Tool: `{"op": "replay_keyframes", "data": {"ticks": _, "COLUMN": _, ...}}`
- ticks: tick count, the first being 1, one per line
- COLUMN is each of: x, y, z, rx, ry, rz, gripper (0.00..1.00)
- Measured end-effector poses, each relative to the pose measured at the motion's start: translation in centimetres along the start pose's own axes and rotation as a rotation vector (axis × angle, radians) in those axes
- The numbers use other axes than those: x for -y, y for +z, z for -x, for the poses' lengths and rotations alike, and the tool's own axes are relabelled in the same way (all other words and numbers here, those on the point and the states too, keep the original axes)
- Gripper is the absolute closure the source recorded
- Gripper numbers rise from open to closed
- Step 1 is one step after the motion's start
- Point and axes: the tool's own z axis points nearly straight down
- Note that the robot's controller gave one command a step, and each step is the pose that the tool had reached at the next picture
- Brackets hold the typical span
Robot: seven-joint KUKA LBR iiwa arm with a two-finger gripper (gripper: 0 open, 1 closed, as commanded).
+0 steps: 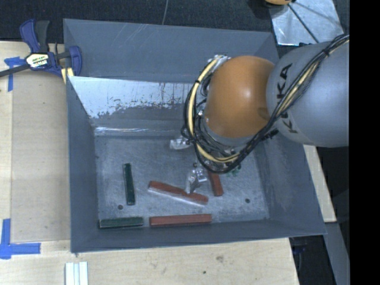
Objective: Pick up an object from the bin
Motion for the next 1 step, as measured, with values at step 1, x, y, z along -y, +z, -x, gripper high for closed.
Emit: {"op": "replay_keyframes", "data": {"ticks": 1, "x": -2.35, "y": 9.39, "z": 2.21, "rx": 0.020, "ry": 0.043, "rz": 0.001, "gripper": 1.00}}
